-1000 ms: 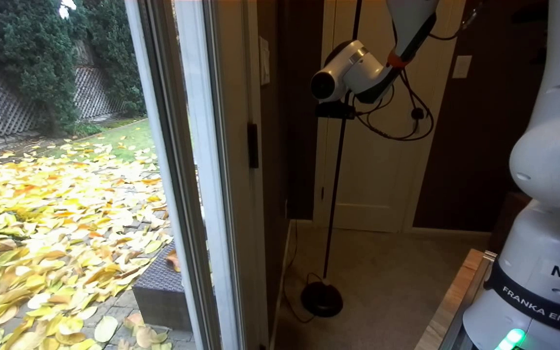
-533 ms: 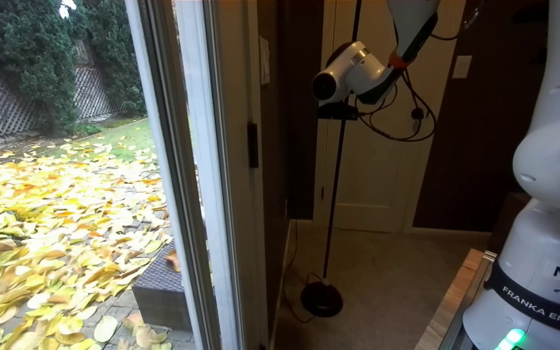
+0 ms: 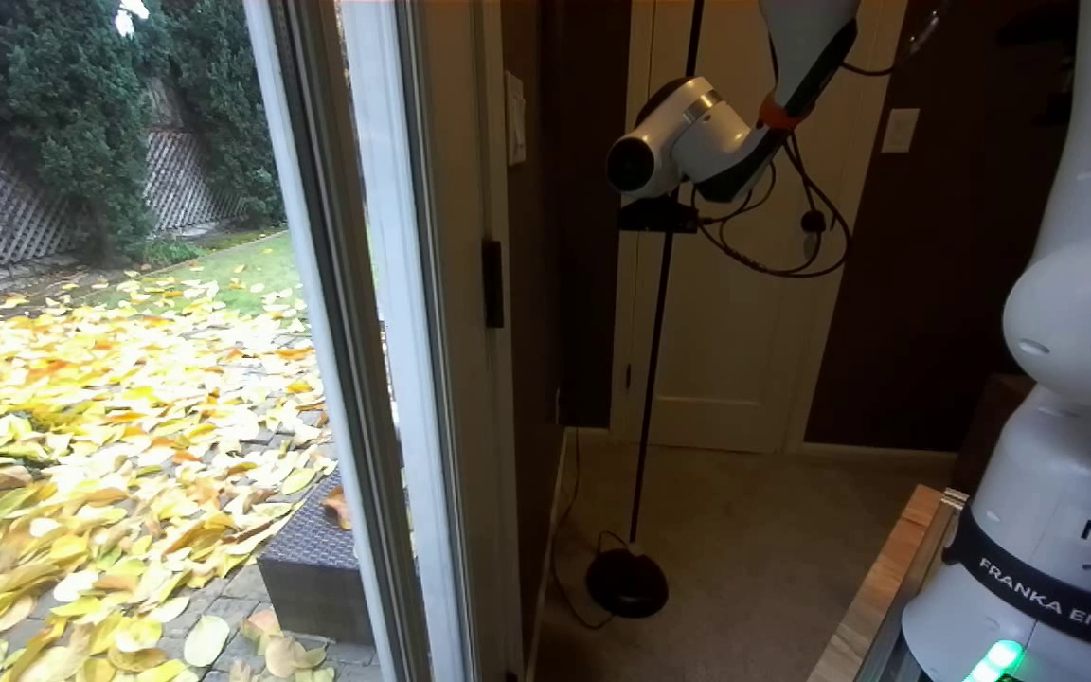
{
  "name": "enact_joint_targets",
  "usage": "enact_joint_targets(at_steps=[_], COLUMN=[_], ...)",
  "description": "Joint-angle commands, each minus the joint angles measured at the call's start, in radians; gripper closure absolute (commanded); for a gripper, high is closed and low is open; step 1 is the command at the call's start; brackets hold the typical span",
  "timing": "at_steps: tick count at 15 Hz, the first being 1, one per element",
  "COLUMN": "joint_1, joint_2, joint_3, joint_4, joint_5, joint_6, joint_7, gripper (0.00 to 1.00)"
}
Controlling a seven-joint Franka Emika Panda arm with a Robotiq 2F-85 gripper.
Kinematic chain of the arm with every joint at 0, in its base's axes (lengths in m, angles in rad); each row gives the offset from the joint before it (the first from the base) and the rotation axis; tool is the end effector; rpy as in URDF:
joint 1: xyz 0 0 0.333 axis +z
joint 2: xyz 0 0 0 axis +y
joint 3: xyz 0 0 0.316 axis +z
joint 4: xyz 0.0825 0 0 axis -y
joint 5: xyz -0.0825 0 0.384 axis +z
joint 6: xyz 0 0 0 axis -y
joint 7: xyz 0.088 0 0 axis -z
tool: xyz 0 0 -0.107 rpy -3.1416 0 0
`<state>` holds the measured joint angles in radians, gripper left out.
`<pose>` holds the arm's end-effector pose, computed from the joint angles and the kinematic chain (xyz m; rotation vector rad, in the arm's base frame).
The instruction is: Move the lamp backwards
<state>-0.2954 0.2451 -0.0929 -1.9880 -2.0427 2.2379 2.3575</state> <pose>0.5698 -0.2586 0.3771 1.5777 -1.0235 1.4376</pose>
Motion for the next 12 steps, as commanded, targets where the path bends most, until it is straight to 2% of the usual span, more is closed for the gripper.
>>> enact_joint_targets(at_steps=[1,5,6,8,10,11,12], joint_1=[0.023,0.024,0.025,0.026,0.027,0.029,0.031], joint_2=[-0.038,-0.040,-0.041,-0.045,-0.050,-0.053,-0.056], joint_3=[-0.018,-0.020,-0.021,-0.021,-0.021,-0.021,-0.021], joint_4=[-0.036,-0.037,-0.038,-0.041,-0.046,-0.049,-0.052], joint_5=[0.022,0.020,0.021,0.023,0.023,0.023,0.026], joint_6=[-0.005,-0.005,-0.006,-0.007,-0.009,-0.014,-0.013], joint_7=[-0.005,-0.004,-0.005,-0.007,-0.008,-0.001,0.005], gripper=[0.46,0.52,0.60,0.82,0.98,1.00,0.95])
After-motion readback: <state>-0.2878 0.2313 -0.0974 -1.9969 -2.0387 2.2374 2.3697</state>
